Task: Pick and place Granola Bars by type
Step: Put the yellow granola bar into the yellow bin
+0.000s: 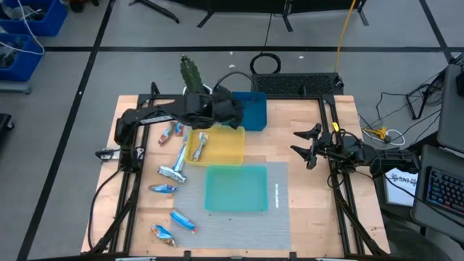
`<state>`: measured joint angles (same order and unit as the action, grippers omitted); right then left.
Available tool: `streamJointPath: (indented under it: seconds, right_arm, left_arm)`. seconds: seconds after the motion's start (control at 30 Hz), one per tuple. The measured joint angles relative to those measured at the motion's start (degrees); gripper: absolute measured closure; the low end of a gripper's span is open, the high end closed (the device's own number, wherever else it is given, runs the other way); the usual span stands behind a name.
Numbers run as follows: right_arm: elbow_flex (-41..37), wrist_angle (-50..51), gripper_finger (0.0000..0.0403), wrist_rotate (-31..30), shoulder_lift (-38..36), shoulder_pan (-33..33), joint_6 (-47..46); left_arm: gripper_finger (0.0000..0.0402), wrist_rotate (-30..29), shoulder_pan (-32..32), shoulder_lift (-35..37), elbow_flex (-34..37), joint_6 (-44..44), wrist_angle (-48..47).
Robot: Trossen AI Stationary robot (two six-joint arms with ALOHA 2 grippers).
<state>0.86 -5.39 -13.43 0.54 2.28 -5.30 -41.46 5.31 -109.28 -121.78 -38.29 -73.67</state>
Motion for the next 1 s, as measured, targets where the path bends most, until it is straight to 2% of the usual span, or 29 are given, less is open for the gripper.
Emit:
streamJointPath:
  seconds: [0.27, 0.5, 0.7, 1.0]
  right_arm:
    - [-0.01, 0.0, 0.0124, 0.0, 0.0, -0.01, 0.01]
    - [0.0, 0.0, 0.0124, 0.0, 0.0, -0.02, 0.0]
    - [0.0, 0.02, 0.0124, 0.0, 0.0, 0.0, 0.0]
    - [-0.01, 0.02, 0.0124, 0.0, 0.0, -0.02, 0.0]
  left_arm:
    - [0.0395, 10.43, 1.44, -0.1, 12.72, -12.47, 3.8]
    - [0.0396, 15.58, 1.43, 0.17, 21.66, -16.18, 8.86]
    - [0.0396, 16.44, 1.43, 3.07, 31.4, -19.25, 20.63]
    - [0.0396, 19.65, 1.82, 6.32, 42.46, -21.44, 25.69]
